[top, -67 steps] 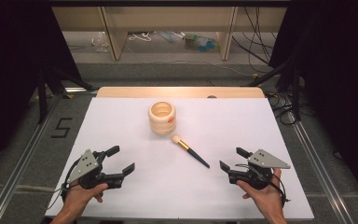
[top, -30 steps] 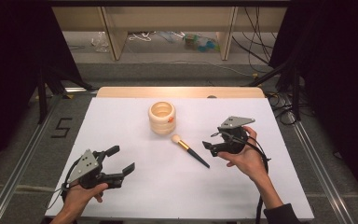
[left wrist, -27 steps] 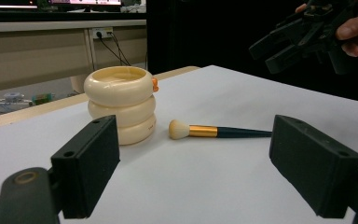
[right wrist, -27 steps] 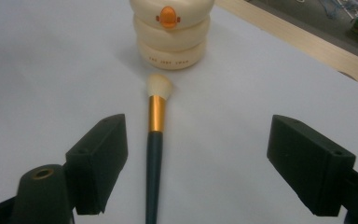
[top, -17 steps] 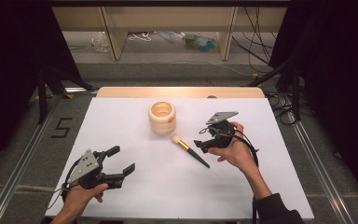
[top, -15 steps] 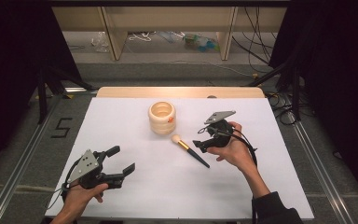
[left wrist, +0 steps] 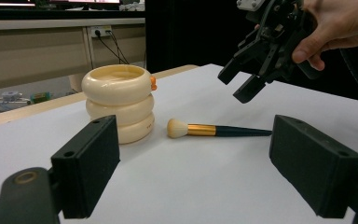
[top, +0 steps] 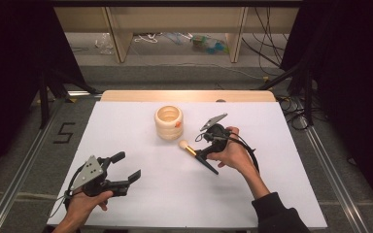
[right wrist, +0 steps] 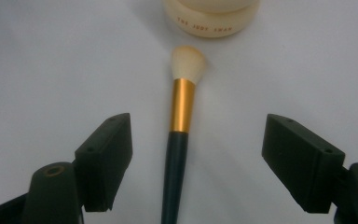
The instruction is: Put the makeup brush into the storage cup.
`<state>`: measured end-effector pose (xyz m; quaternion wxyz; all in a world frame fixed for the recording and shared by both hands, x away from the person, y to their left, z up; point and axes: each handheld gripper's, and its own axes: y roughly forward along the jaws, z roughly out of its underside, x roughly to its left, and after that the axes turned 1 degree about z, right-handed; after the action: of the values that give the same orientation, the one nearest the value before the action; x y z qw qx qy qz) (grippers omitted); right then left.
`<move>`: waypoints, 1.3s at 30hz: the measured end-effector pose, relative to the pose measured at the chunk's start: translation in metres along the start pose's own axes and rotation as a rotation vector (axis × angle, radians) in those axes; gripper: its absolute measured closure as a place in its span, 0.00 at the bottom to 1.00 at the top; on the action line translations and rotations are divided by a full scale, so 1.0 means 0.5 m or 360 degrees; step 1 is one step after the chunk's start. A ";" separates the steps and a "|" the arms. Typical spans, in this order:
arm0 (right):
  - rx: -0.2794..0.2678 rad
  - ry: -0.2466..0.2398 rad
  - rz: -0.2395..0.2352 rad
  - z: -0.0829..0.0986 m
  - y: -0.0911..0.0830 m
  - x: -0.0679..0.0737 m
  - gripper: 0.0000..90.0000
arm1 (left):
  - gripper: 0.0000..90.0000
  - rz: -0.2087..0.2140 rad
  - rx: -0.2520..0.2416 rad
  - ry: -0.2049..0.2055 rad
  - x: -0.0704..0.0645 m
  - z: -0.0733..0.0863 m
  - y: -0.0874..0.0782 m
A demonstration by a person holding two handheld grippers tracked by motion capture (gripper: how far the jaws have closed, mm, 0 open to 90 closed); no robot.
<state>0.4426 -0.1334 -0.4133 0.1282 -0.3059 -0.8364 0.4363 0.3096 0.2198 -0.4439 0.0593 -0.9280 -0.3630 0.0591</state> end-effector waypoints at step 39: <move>0.0457 -0.0057 -0.0073 -0.034 0.113 0.004 0.47 | 0.18 0.0017 0.0007 0.0026 0.000 0.000 0.001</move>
<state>0.4715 -0.0967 -0.4492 0.1655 -0.2575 -0.7743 0.5538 0.3100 0.2194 -0.4439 0.0641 -0.9302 -0.3575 0.0526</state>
